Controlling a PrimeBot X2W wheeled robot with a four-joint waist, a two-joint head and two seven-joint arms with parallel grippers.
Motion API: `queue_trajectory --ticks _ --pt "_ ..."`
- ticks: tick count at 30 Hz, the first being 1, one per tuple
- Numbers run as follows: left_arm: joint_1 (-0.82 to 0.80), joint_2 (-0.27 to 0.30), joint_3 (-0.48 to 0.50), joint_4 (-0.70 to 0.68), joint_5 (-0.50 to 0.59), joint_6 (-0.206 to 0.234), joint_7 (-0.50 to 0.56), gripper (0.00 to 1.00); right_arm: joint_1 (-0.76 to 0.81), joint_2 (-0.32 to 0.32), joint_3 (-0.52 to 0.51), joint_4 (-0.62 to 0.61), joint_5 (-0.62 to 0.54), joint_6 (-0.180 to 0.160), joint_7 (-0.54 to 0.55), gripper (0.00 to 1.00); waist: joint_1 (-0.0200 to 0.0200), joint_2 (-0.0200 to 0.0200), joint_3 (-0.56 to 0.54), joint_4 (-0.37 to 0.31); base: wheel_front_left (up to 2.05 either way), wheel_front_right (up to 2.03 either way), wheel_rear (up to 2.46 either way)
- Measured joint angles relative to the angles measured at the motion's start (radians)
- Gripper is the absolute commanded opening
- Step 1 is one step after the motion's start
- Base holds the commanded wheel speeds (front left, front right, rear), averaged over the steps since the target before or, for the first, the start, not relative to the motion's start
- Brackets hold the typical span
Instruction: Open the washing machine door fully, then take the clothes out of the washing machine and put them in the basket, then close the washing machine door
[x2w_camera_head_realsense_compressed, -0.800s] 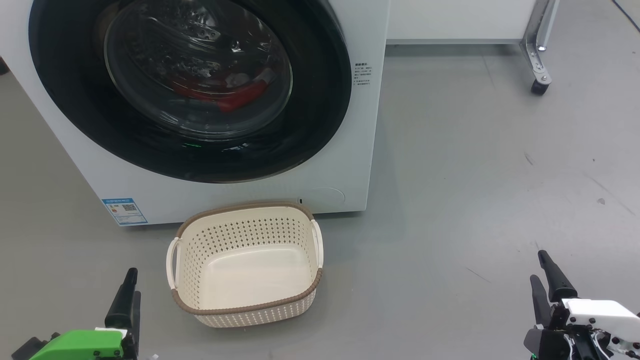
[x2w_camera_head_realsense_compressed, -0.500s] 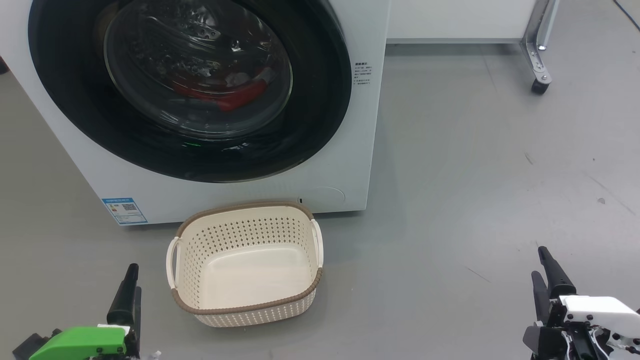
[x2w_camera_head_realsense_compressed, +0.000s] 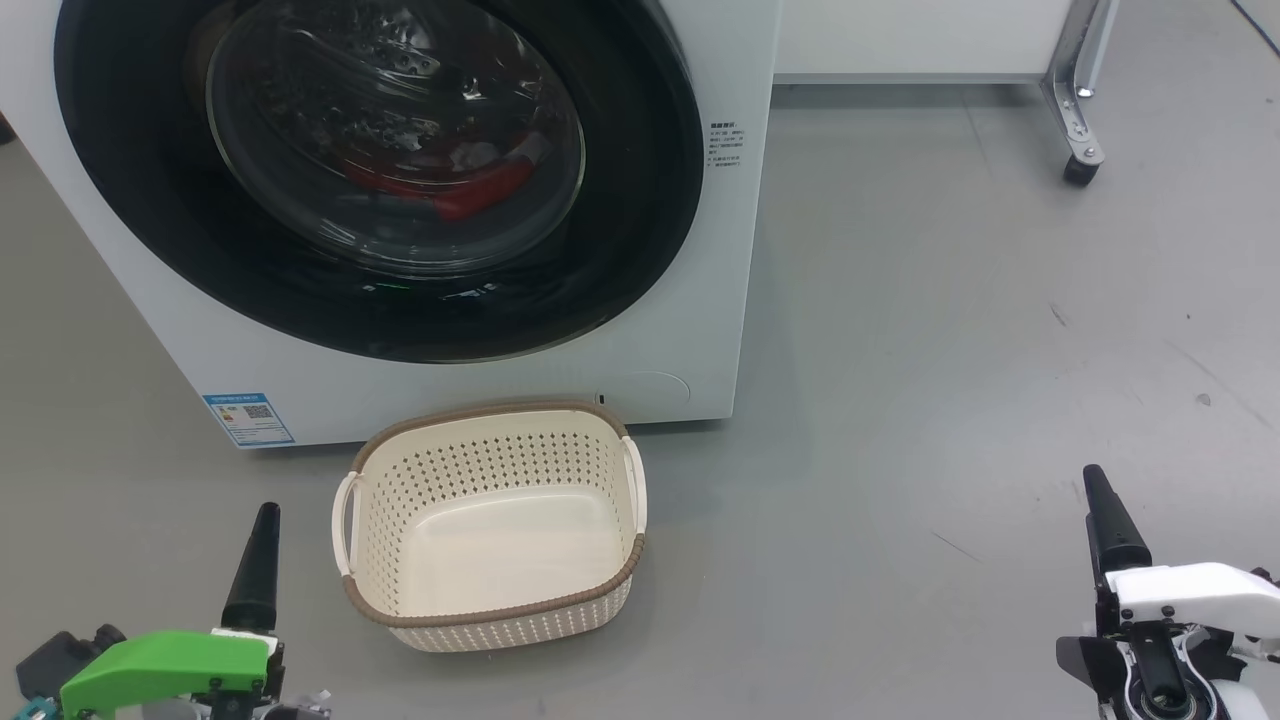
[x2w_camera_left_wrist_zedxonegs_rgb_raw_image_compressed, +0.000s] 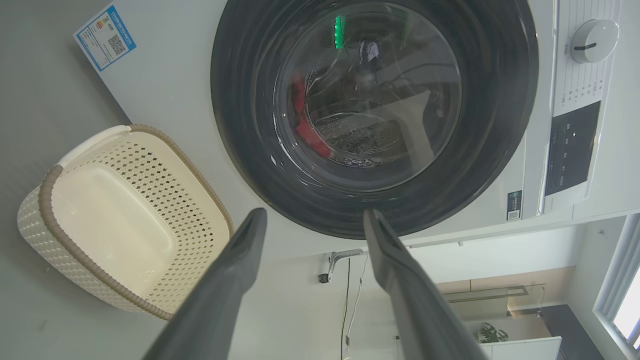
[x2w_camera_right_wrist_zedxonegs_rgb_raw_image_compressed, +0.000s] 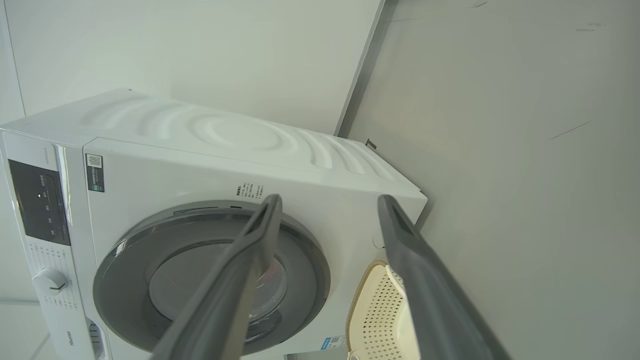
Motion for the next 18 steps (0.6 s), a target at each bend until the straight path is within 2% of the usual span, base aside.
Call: queue_trajectory --ticks 8,18 --pt "-0.021 0.048 -0.053 -0.018 0.160 0.000 -0.035 1.00 -0.010 -0.038 0.046 0.000 -0.150 0.000 -0.029 1.00 0.0000 0.0000 0.002 0.000 0.00 0.00 0.00" --pt "-0.036 0.067 -0.083 -0.030 0.359 0.007 -0.067 1.00 -0.034 -0.066 0.105 -0.001 -0.349 -0.011 -0.063 1.00 0.0000 0.0000 0.003 -0.001 0.00 0.00 0.00"
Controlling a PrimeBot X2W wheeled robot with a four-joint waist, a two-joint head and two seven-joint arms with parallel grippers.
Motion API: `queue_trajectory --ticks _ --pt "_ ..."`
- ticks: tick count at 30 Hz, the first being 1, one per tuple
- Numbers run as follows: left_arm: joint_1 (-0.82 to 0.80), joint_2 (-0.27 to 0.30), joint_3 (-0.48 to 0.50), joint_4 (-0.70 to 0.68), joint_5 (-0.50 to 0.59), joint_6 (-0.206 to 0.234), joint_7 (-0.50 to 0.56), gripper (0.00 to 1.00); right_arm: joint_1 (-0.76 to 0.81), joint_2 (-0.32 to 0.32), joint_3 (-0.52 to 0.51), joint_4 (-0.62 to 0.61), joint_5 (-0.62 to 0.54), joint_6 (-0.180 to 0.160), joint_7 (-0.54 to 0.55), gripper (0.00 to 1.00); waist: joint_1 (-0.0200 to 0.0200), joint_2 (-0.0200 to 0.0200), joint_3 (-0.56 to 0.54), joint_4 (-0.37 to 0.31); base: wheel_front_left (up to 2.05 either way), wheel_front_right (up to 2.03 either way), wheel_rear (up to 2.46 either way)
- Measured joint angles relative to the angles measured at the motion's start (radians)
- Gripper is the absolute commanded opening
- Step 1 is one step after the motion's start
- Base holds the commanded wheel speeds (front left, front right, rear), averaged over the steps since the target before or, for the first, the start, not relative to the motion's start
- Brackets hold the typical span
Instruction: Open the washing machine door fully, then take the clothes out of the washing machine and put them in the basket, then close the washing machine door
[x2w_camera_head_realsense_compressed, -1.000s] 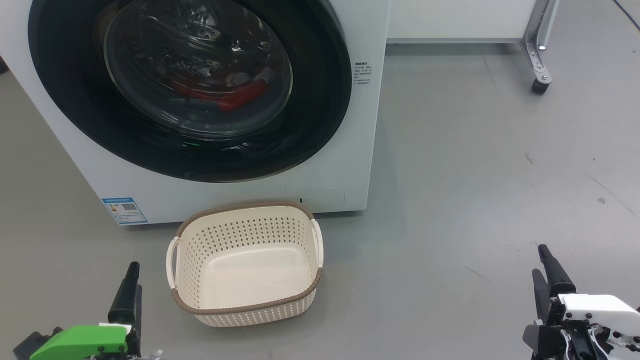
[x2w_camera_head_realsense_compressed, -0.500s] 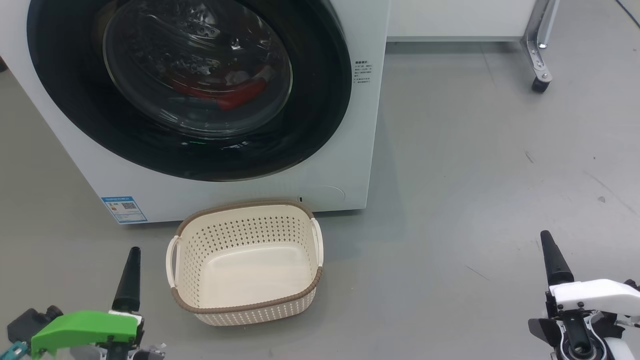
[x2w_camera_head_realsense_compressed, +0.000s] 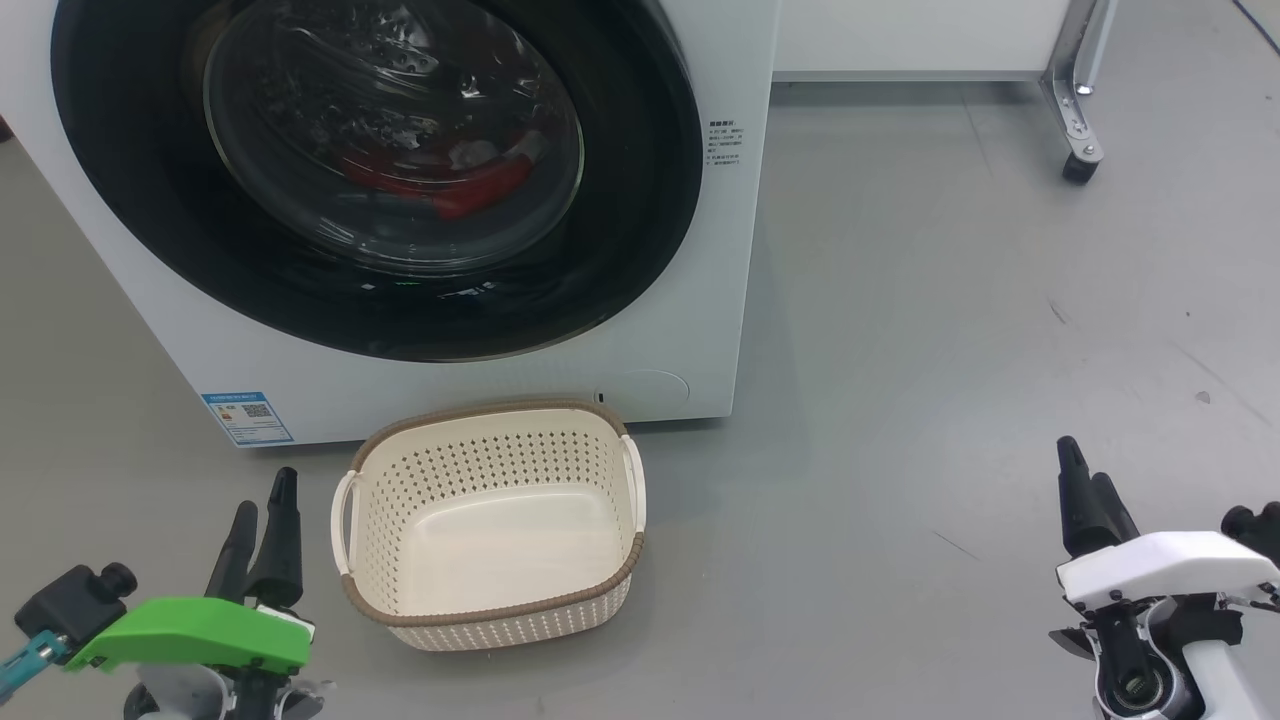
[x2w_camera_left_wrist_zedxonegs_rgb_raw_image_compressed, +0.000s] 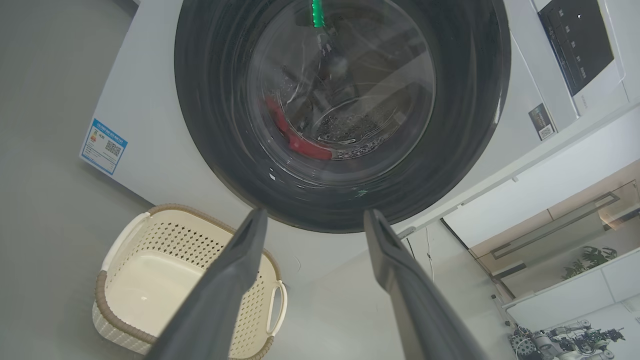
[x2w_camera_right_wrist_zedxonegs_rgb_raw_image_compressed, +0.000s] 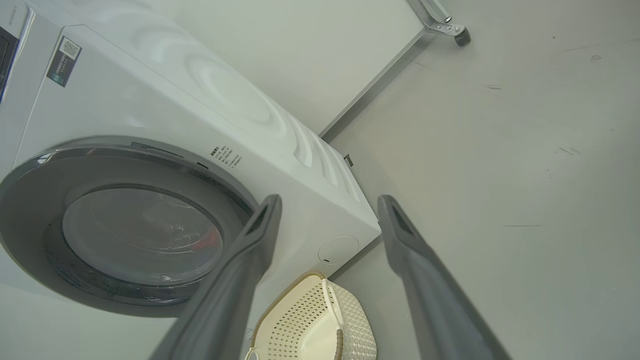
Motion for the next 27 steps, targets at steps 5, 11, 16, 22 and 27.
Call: queue_trajectory --ticks 5,11,16,22,27 --pt "0.000 0.002 -0.022 -0.016 0.104 0.013 -0.020 1.00 -0.018 -0.011 0.037 -0.005 -0.104 -0.017 -0.015 1.00 0.0000 0.0000 0.000 -0.001 0.00 0.00 0.00" --pt "0.000 0.004 -0.058 -0.019 0.212 0.030 -0.042 1.00 -0.020 -0.018 0.075 -0.002 -0.200 -0.028 -0.040 1.00 0.0000 0.0000 0.000 -0.001 0.00 0.00 0.00" --pt "0.000 0.007 -0.086 -0.018 0.296 0.044 -0.061 1.00 -0.024 -0.019 0.109 0.007 -0.276 -0.033 -0.054 1.00 0.0000 0.0000 0.000 -0.001 0.00 0.00 0.00" --pt "0.000 0.006 -0.108 -0.008 0.369 0.057 -0.082 1.00 -0.035 -0.020 0.142 0.024 -0.360 -0.034 -0.074 1.00 0.0000 0.0000 -0.001 0.000 0.00 0.00 0.00" --pt "0.000 0.004 -0.119 0.014 0.425 0.073 -0.101 1.00 -0.039 -0.021 0.166 0.035 -0.430 -0.041 -0.091 1.00 0.0000 0.0000 -0.002 0.000 0.00 0.00 0.00"
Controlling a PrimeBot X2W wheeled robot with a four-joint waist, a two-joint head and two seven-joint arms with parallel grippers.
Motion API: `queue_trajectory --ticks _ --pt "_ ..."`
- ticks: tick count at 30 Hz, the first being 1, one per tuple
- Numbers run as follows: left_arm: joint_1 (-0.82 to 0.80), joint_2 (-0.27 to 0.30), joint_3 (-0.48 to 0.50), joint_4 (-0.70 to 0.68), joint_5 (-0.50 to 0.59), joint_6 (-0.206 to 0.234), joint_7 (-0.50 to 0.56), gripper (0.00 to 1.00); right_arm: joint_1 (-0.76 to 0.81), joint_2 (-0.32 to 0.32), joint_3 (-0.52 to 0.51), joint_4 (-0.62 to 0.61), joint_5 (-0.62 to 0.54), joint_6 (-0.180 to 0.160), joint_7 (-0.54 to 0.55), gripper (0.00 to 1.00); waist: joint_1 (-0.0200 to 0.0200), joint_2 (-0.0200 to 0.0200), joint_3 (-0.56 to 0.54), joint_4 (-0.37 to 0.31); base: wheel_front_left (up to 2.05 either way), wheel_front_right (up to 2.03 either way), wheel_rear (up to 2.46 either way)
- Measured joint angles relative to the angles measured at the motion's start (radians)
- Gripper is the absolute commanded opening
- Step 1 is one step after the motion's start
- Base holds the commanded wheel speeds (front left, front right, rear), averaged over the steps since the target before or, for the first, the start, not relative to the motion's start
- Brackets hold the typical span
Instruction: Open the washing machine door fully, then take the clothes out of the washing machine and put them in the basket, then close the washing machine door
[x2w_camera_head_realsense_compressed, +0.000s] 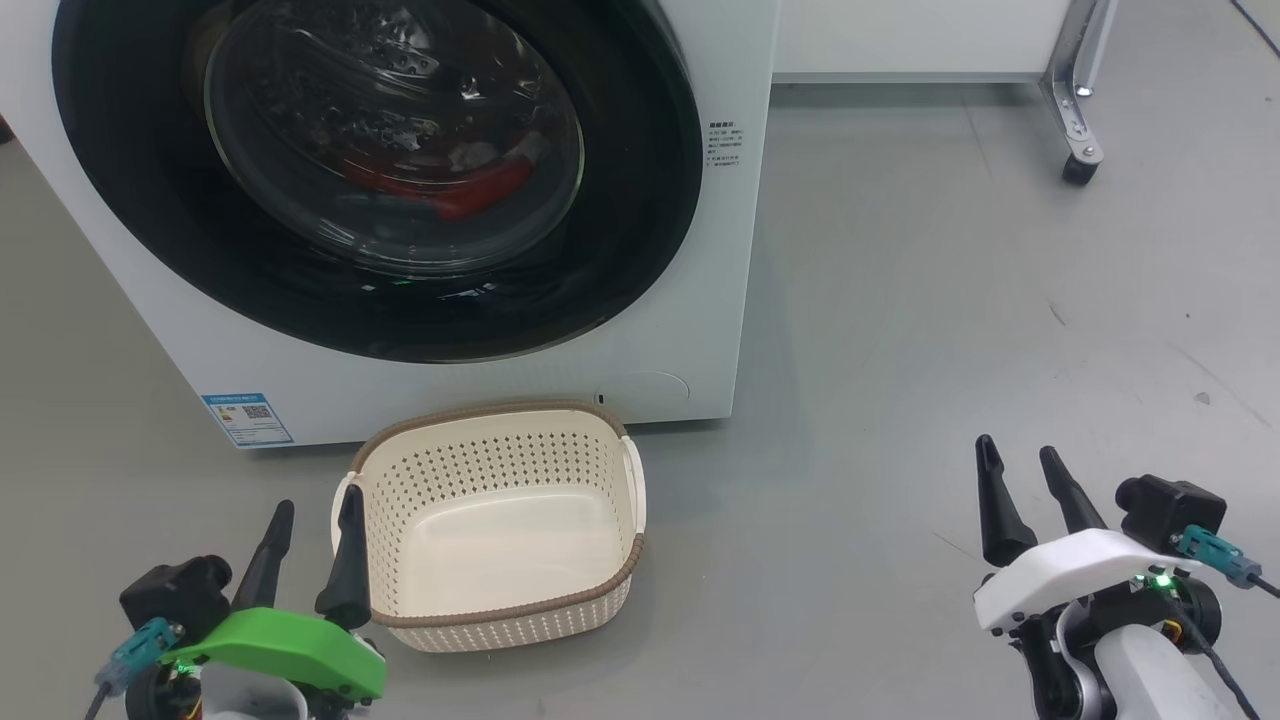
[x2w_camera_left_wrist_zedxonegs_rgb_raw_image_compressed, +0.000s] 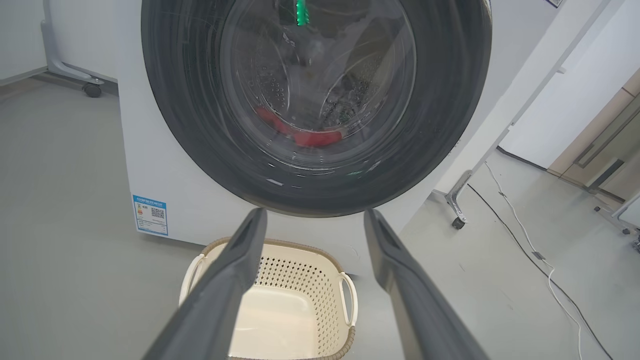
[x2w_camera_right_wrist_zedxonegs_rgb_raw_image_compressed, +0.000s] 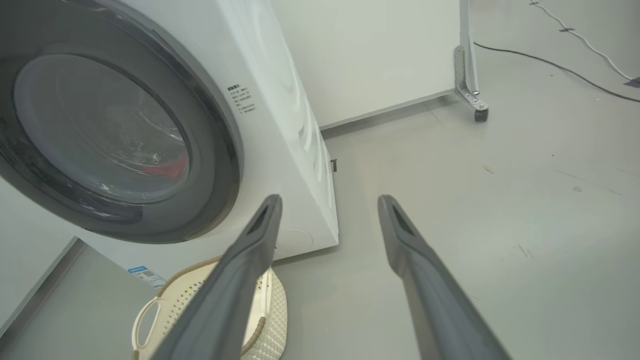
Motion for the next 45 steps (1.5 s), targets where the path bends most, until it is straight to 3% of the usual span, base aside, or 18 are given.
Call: queue_trajectory --ticks 28,45 --pt "-0.035 -0.004 -0.049 0.095 0.318 0.076 -0.101 1.00 -0.036 -0.002 0.085 0.047 -0.361 -0.020 -0.094 1.00 0.0000 0.0000 -0.007 -0.003 0.00 0.00 0.00" --pt "-0.036 -0.020 -0.022 0.143 0.319 0.096 -0.101 1.00 -0.035 0.023 0.033 0.051 -0.366 -0.045 -0.095 1.00 0.0000 0.0000 -0.007 -0.006 0.00 0.00 0.00"
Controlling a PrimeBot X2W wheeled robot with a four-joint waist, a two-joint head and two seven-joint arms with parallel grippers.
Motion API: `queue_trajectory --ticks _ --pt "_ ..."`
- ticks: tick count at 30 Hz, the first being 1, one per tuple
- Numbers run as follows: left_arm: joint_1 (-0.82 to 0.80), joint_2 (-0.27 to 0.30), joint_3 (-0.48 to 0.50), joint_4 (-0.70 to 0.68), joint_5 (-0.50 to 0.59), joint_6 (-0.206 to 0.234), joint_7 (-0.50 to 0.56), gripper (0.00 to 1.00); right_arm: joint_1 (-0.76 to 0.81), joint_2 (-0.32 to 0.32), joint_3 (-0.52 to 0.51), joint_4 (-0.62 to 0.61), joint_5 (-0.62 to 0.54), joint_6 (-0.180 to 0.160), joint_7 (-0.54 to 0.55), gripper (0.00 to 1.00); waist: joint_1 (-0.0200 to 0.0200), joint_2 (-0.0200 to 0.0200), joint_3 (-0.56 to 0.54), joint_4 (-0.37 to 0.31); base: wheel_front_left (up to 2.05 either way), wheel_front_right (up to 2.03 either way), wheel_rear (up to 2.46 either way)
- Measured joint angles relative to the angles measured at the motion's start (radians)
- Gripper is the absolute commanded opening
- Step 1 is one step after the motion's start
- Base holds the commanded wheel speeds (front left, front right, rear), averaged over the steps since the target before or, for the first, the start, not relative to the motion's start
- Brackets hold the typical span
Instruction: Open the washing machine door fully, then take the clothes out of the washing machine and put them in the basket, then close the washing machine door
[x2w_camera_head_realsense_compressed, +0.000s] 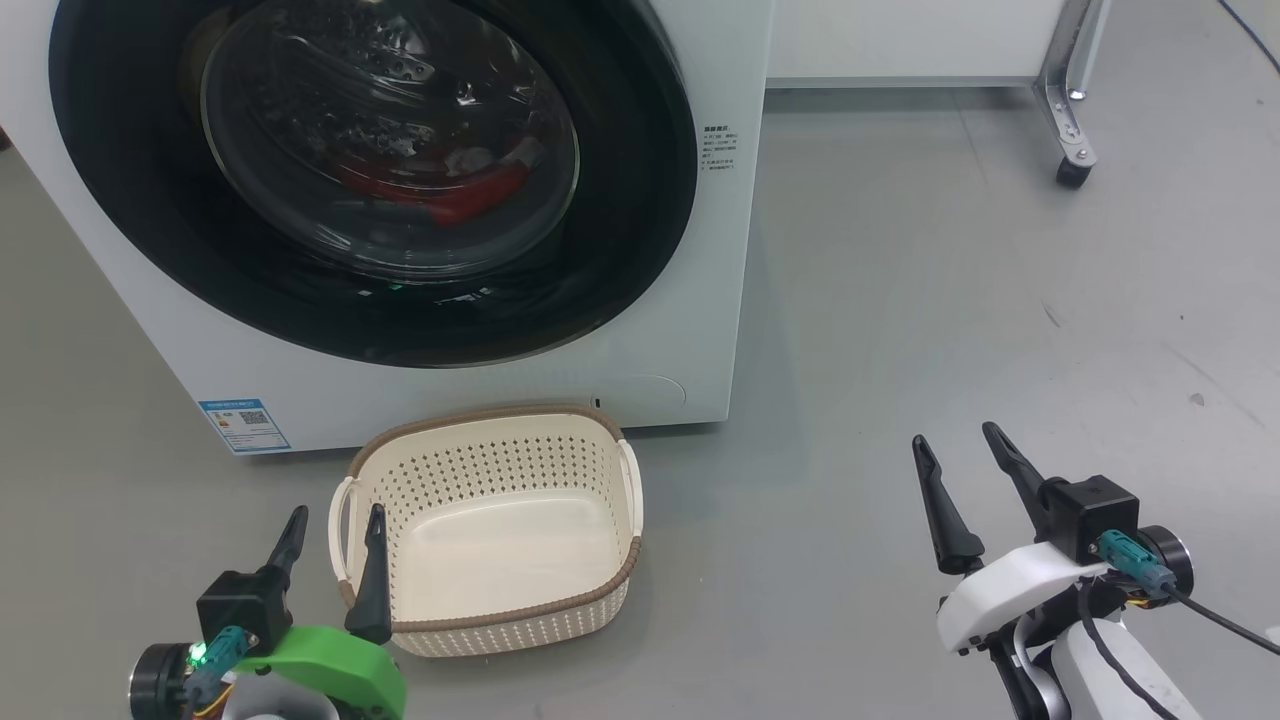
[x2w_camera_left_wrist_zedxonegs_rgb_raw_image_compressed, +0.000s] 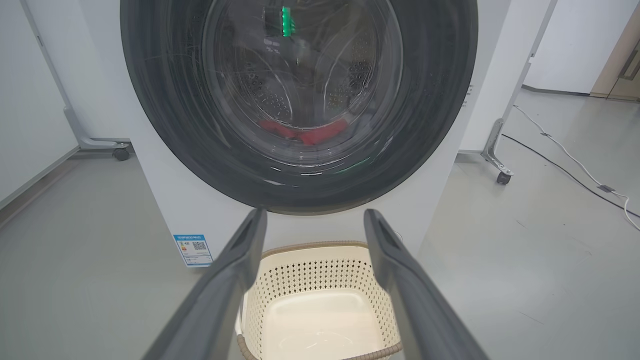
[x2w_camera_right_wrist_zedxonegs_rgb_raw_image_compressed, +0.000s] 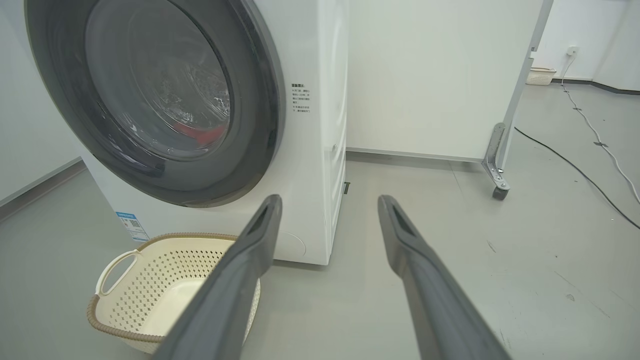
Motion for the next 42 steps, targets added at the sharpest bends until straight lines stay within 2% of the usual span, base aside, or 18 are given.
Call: queue_trajectory --ticks 24,25,26,38,42 --pt "-0.003 -0.009 0.022 0.003 0.003 0.008 0.000 1.00 0.004 0.018 -0.025 -0.002 -0.009 0.002 0.000 1.00 0.0000 0.0000 0.001 0.003 0.00 0.00 0.00" --pt "-0.003 -0.009 0.022 0.004 0.003 0.008 0.000 1.00 0.004 0.018 -0.027 -0.001 -0.009 0.004 0.000 0.46 0.0000 0.0000 0.001 0.003 0.00 0.00 0.00" --pt "-0.003 -0.009 0.022 0.004 0.003 0.008 0.000 1.00 0.004 0.018 -0.030 -0.001 -0.009 0.006 0.000 0.00 0.0000 0.0000 0.001 0.003 0.00 0.00 0.00" --pt "-0.004 -0.012 0.028 0.004 0.006 0.008 0.000 1.00 0.005 0.029 -0.054 0.000 -0.007 0.021 0.000 0.00 0.0000 0.0000 0.006 0.006 0.00 0.00 0.00" --pt "-0.004 -0.013 0.028 0.003 0.012 0.008 0.000 1.00 0.005 0.041 -0.082 -0.002 0.031 0.037 0.000 0.00 0.0000 0.0000 0.015 0.008 0.00 0.00 0.00"
